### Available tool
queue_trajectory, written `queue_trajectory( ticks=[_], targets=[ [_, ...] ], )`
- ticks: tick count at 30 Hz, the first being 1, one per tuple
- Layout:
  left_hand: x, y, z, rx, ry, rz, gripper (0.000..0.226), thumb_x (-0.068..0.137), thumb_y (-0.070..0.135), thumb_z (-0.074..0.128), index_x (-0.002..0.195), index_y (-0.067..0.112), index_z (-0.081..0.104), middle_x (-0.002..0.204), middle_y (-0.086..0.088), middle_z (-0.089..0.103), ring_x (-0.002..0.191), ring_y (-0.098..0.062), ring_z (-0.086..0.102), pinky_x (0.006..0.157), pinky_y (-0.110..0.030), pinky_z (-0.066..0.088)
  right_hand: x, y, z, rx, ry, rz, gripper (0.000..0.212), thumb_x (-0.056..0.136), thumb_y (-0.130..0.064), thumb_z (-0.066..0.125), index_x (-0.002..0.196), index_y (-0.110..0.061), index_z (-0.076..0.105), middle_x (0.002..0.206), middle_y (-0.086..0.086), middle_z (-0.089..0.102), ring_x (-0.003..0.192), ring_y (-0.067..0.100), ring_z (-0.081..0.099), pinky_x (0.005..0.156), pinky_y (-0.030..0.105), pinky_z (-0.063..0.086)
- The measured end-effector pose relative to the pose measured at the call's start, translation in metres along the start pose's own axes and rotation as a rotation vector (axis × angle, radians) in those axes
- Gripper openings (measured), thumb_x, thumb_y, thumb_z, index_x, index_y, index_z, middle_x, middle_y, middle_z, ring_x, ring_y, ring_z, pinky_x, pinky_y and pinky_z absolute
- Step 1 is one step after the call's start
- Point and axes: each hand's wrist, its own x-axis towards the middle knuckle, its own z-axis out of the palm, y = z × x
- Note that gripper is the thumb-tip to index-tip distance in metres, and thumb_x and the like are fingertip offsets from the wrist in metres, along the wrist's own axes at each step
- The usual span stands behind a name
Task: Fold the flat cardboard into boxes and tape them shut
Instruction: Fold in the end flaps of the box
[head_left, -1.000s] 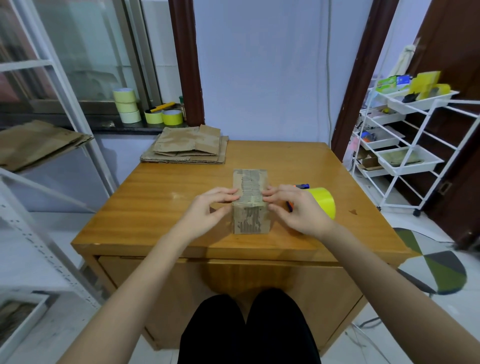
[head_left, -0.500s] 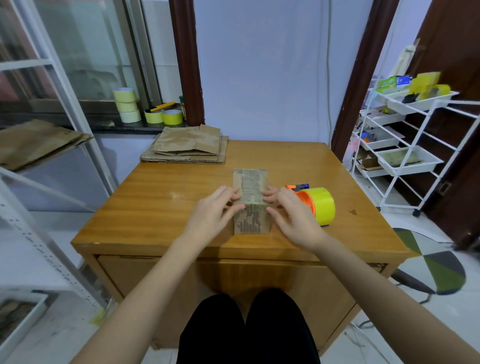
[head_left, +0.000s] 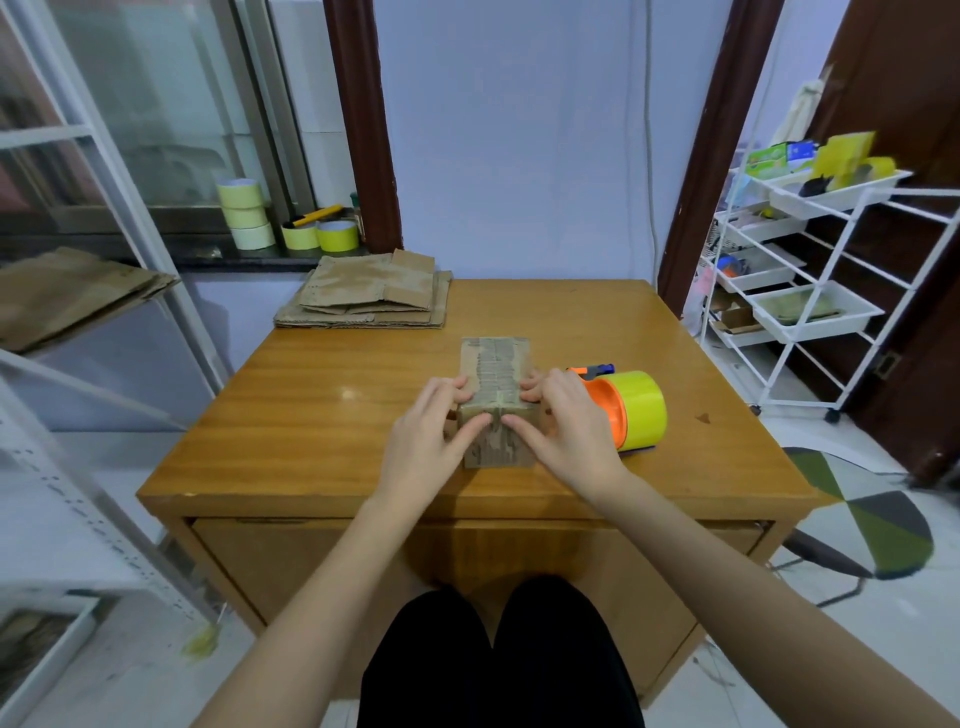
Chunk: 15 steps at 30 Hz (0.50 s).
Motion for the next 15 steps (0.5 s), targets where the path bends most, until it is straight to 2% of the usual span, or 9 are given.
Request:
queue_trajectory(
  ticks=[6,11,13,15],
  targets=[
    [0.002,-0.010,-0.006,-0.052,-0.052,0.039,0.022,0.093,0.022,0.058,0.110,0.009,0.063,0.126,0.002,0.057,0.101,-0.014,0.061,0.077,-0.044,0.055,0.002,0.007,-0.004,0.143,-0.023,-0.036,0.012,0.082,-0.016,0.066,0.086,-0.005,0.062,0.098,0.004,0.066,0.098,0.029,0.061,0.079,0.044,0.052],
    [0.003,-0.013,-0.016,-0.090,-0.135,0.052,0.025,0.097,0.015,0.050,0.118,0.012,0.062,0.131,0.008,0.054,0.116,-0.007,0.052,0.098,-0.036,0.047,0.002,0.010,-0.008,0.149,-0.091,-0.049,0.007,0.086,-0.005,0.060,0.091,-0.006,0.064,0.102,0.003,0.065,0.100,0.025,0.061,0.085,0.043,0.051],
    [0.004,-0.012,-0.020,-0.097,-0.160,0.034,0.024,0.097,0.018,0.052,0.118,0.013,0.063,0.130,0.012,0.052,0.114,-0.002,0.051,0.091,-0.029,0.050,0.001,0.010,-0.011,0.155,-0.114,-0.031,0.010,0.087,-0.006,0.057,0.094,-0.007,0.065,0.106,0.002,0.065,0.105,0.023,0.060,0.088,0.041,0.051],
    [0.005,-0.006,-0.020,-0.101,-0.154,-0.011,0.024,0.093,0.025,0.059,0.113,0.014,0.064,0.126,0.016,0.050,0.105,-0.005,0.057,0.082,-0.027,0.053,0.001,0.009,-0.016,0.143,-0.131,-0.022,0.015,0.089,-0.017,0.055,0.096,-0.011,0.066,0.108,-0.001,0.066,0.109,0.018,0.059,0.090,0.038,0.050]
  ],
)
